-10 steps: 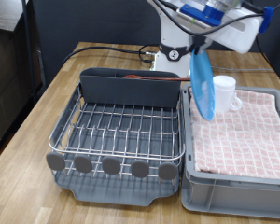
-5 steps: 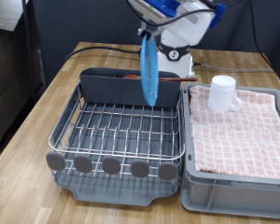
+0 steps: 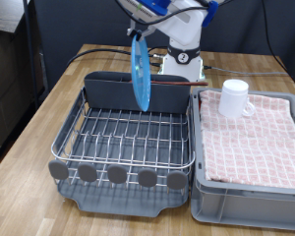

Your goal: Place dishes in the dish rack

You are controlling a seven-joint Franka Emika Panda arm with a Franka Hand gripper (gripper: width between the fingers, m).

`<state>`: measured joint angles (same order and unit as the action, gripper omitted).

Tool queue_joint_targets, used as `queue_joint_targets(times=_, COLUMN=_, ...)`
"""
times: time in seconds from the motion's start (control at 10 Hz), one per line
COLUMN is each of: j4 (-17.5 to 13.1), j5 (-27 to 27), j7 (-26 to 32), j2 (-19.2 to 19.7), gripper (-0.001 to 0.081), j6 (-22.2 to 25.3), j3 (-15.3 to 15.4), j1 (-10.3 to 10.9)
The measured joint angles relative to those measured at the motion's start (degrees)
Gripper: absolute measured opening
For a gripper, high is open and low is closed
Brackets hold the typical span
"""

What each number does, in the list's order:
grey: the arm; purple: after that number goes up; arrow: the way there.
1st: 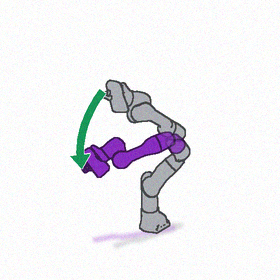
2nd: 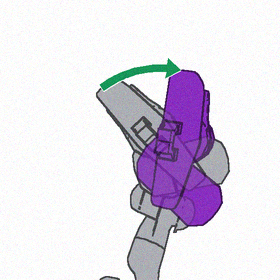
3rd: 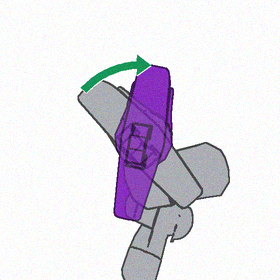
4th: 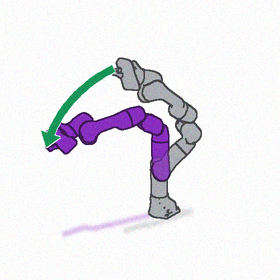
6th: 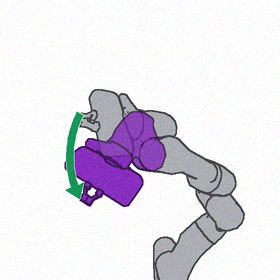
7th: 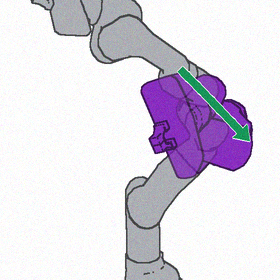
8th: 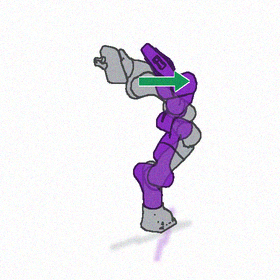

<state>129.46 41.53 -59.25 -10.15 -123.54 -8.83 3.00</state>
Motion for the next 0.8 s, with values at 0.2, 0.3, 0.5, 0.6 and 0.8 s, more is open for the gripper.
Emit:
queue_joint_targets(times=0.2, j4=0.0, j5=3.2, j7=3.2, j2=0.0, gripper=0.0026, j6=-1.9, j3=-2.0, j1=-0.9)
queue_joint_targets(times=0.3, j4=-0.1, j5=4.5, j7=4.5, j2=0.0, gripper=0.0026, j6=-3.4, j3=-3.2, j1=-1.2)
queue_joint_targets(times=0.5, j4=-0.1, j5=7.0, j7=5.9, j2=0.1, gripper=0.0026, j6=-6.0, j3=-5.1, j1=-1.6)
queue_joint_targets(times=0.6, j4=-0.3, j5=8.4, j7=6.2, j2=0.3, gripper=0.0026, j6=-6.5, j3=-5.7, j1=-1.6)
queue_joint_targets(times=0.8, j4=-0.8, j5=9.1, j7=6.4, j2=1.1, gripper=0.0026, j6=-7.3, j3=-6.7, j1=-1.7)
